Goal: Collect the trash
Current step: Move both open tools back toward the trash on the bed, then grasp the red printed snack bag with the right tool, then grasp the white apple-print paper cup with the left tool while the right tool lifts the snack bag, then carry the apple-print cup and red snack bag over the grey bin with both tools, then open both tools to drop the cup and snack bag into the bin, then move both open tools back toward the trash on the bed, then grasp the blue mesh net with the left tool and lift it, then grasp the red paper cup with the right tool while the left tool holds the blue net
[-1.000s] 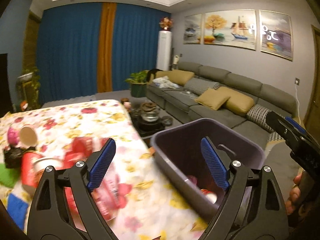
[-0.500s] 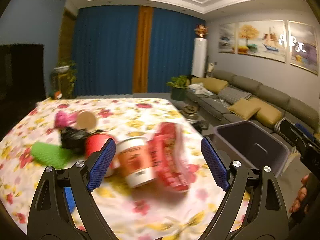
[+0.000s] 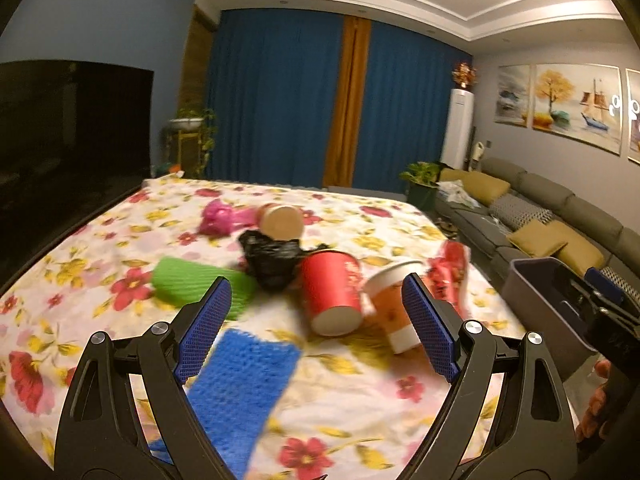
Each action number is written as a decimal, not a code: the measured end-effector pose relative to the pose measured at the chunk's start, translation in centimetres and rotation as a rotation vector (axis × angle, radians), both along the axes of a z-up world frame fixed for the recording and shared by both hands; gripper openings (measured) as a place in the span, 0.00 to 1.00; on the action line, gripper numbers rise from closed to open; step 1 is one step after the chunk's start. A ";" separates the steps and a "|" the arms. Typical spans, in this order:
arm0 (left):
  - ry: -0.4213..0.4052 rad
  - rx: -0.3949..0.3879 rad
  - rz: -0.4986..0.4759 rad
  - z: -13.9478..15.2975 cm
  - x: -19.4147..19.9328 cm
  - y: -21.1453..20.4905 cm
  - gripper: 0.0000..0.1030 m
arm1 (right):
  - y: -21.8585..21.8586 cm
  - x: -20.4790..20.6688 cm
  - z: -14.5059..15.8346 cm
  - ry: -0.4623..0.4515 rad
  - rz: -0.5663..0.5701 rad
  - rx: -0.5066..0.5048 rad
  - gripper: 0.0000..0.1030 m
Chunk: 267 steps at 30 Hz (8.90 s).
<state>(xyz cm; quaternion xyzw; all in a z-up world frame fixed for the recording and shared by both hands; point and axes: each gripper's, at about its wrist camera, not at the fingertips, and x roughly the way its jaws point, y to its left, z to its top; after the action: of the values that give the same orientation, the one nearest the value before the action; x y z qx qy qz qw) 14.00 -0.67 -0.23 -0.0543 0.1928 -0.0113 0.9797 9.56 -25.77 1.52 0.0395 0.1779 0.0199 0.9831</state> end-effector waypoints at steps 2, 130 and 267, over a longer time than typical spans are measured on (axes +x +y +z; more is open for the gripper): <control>-0.005 -0.001 0.015 0.0 -0.2 0.8 0.83 | 1.0 0.3 -0.5 0.008 0.003 -0.011 0.86; -0.001 -0.035 -0.592 4.2 3.5 -24.6 0.59 | -15.0 -5.3 2.8 -0.078 -0.270 0.021 0.02; 0.216 -0.085 -0.113 -0.7 1.9 13.6 0.10 | 18.2 12.6 -5.2 0.273 0.152 -0.076 0.86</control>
<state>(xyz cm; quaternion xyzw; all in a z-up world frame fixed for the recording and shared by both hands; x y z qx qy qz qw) 15.85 12.93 -0.89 -0.0859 0.2995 -0.0688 0.9477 22.20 -7.52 -3.67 -0.0090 0.3131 0.0820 0.9461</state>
